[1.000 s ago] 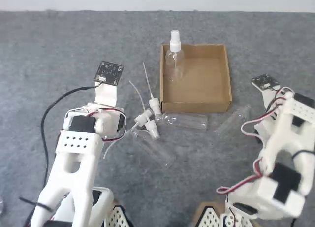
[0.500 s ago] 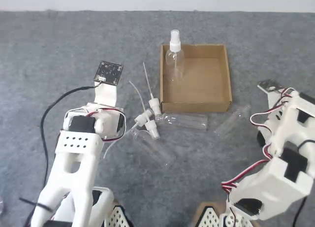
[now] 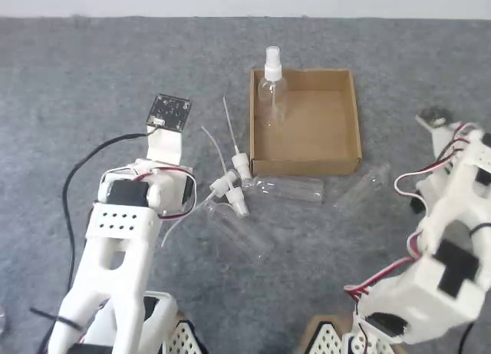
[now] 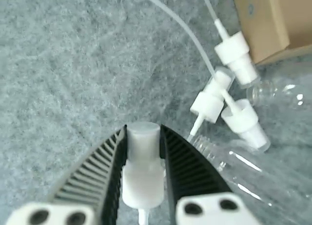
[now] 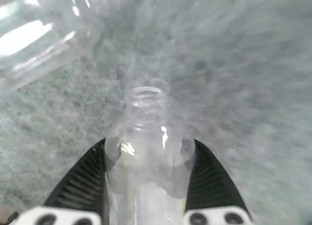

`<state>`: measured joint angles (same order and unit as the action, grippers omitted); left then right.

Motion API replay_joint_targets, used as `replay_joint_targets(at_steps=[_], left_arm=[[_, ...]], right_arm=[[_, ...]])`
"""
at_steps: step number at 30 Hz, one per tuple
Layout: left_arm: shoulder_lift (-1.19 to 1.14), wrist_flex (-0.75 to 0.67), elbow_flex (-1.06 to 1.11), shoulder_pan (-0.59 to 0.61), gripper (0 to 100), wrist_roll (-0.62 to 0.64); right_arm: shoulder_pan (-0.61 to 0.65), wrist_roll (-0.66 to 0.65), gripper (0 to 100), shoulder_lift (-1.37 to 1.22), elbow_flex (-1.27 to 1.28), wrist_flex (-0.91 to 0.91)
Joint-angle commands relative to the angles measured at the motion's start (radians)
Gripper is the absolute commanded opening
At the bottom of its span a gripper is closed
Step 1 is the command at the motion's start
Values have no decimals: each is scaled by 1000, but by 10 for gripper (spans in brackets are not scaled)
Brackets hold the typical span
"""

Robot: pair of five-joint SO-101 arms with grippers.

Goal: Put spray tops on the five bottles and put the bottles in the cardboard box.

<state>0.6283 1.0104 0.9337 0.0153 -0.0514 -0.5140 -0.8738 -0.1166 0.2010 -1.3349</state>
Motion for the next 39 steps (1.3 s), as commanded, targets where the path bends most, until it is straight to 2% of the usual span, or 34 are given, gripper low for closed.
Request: replay_joint_targets(at_steps=[1,6,10,15,18,21,26,29,33,39], left_arm=[[86,72,-145,-3,10,12],[278,166,-260,-2,10,14],[416,235,-364,38,10,9],[457,238,-526,121,10,12],[460,238,-625,129,10,37],[465,241,-711,126,10,143],[465,215,-786,124,10,258],[460,175,-786,124,10,330],[460,126,-727,115,10,379],[459,29,-593,23,10,381]], right_arm=[[56,37,6,262,-71,-96],[254,201,6,513,14,-96],[506,341,6,700,64,-96],[862,582,6,817,103,-71],[1069,661,6,819,183,36],[1199,703,6,826,301,211],[1299,749,6,828,497,486],[1345,752,6,828,577,578],[1388,746,6,828,617,625],[1426,746,7,828,621,618]])
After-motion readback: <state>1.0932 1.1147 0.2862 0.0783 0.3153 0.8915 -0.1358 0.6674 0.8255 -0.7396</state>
